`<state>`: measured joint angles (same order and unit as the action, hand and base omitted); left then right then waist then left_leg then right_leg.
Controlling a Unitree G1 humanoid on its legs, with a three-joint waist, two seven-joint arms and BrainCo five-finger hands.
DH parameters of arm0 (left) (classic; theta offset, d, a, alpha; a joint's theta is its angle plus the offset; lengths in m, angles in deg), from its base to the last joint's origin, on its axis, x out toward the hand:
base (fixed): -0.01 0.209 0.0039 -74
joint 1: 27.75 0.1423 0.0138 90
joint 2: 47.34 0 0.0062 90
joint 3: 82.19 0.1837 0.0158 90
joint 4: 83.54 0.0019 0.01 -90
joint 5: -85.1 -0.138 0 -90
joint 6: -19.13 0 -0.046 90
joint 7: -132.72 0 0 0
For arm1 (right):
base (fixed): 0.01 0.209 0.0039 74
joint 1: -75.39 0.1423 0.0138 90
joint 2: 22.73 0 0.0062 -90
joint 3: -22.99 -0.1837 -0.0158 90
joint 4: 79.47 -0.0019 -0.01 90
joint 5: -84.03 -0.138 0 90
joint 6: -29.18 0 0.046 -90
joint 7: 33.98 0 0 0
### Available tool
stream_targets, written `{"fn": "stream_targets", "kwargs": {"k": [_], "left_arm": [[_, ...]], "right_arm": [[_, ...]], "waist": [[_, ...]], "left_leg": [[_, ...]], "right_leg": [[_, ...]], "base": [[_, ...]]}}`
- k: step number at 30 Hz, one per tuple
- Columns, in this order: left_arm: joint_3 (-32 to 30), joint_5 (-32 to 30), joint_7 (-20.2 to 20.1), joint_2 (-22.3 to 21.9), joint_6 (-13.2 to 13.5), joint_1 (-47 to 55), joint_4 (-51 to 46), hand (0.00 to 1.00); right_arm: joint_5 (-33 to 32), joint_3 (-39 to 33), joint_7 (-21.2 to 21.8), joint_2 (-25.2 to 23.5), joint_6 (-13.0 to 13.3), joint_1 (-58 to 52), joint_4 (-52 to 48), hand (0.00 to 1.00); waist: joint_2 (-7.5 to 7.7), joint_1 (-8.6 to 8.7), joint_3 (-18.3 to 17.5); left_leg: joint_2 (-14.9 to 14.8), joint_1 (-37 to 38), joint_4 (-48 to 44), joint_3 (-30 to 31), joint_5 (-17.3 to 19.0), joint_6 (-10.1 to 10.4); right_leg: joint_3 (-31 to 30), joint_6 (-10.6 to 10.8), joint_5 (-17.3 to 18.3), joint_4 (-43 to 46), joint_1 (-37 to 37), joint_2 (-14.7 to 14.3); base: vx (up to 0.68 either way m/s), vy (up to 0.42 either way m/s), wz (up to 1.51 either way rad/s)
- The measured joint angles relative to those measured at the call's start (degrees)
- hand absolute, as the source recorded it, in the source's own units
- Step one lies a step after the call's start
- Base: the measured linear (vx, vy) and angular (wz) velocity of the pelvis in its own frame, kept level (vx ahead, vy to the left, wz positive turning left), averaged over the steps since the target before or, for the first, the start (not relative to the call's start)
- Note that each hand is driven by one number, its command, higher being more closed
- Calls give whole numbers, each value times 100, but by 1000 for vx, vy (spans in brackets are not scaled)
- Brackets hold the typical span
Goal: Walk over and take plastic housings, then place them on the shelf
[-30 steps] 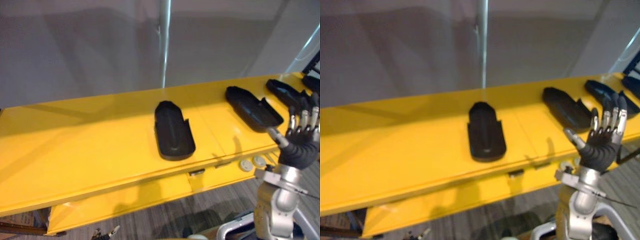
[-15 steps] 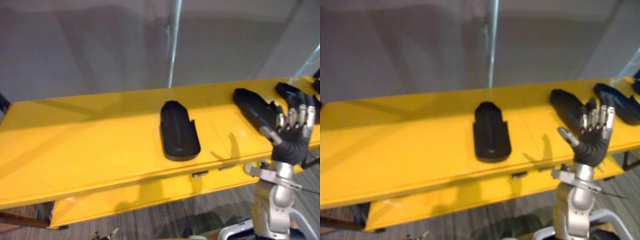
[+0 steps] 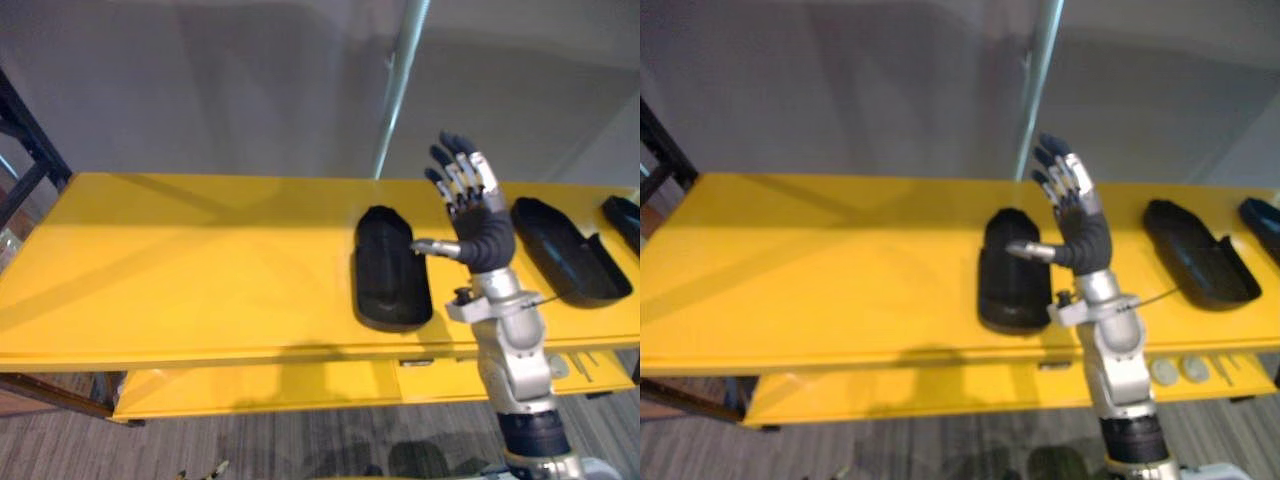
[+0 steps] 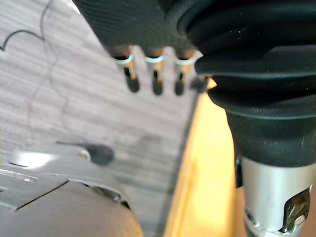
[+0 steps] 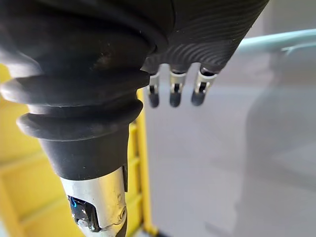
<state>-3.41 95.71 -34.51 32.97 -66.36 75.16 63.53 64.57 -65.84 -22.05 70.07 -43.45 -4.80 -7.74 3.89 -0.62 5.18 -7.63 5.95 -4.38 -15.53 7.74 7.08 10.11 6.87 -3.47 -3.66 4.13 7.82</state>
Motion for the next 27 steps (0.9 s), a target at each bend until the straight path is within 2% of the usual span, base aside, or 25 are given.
{"fn": "stream_targets", "kwargs": {"k": [6,9,11,12,13,16,17,21,22,24,27], "left_arm": [[20,-66,-4,-11,-61,54,140,0],[119,-194,0,-12,-39,59,205,0],[140,-207,2,-11,12,44,204,0],[185,-206,3,-4,44,33,201,0],[315,-203,4,32,50,25,202,0],[595,-197,9,124,77,-44,202,0],[733,-191,9,168,81,-103,204,0],[1035,-137,25,238,87,-372,206,0],[1127,-83,62,238,85,-438,209,0],[1274,48,83,249,81,-559,211,0],[1515,87,166,224,81,-686,208,0]], "right_arm": [[-61,-72,312,82,-78,-823,-613,100],[-487,-62,643,78,-114,-1444,-829,100],[-832,37,1033,61,-227,-1755,-869,100],[-1083,182,1282,36,-368,-1944,-869,100],[-1227,333,1467,7,-492,-2088,-868,100],[-1353,1141,1851,-89,-853,-2394,-733,100],[-1351,1444,1948,-114,-940,-2424,-551,100],[-1281,2027,1968,-178,-1015,-2406,87,100],[-1219,2154,1952,-188,-1011,-2405,175,100],[-1055,2307,1902,-189,-970,-2400,221,100],[-835,2593,1612,-201,-952,-2322,493,100]], "waist": [[-15,115,9],[-52,194,16],[-73,230,29],[-81,312,30],[-89,322,25],[-112,318,34],[-180,309,80],[-209,299,134],[-282,307,194],[-332,309,347],[-465,320,495]], "left_leg": [[-77,120,32,-237,7,11],[-83,145,83,-344,0,31],[-80,162,100,-416,0,31],[-71,164,119,-419,0,31],[-69,194,136,-449,-1,31],[-59,184,175,-540,-1,31],[-49,179,179,-548,0,31],[-38,58,156,-537,0,31],[-44,-15,125,-531,0,31],[-58,-19,83,-531,2,31],[-75,-38,65,-522,5,33]], "right_leg": [[-240,-17,5,13,-23,-86],[-313,-27,0,14,-100,-101],[-404,-29,-18,13,-150,-107],[-407,-27,-19,13,-161,-102],[-427,-26,-20,13,-177,-105],[-497,-19,-25,11,-240,-106],[-505,-13,-29,10,-260,-100],[-498,-5,-37,16,-370,-87],[-493,-6,-40,26,-428,-86],[-489,-8,-41,47,-421,-89],[-470,-11,-38,51,-429,-99]], "base": [[-38,-22,-18],[-28,-16,-22],[-5,-3,-20],[5,0,-8],[18,4,-9],[10,2,-11],[0,0,0],[-7,-4,2],[0,0,0],[0,0,0],[-3,-7,2]]}}
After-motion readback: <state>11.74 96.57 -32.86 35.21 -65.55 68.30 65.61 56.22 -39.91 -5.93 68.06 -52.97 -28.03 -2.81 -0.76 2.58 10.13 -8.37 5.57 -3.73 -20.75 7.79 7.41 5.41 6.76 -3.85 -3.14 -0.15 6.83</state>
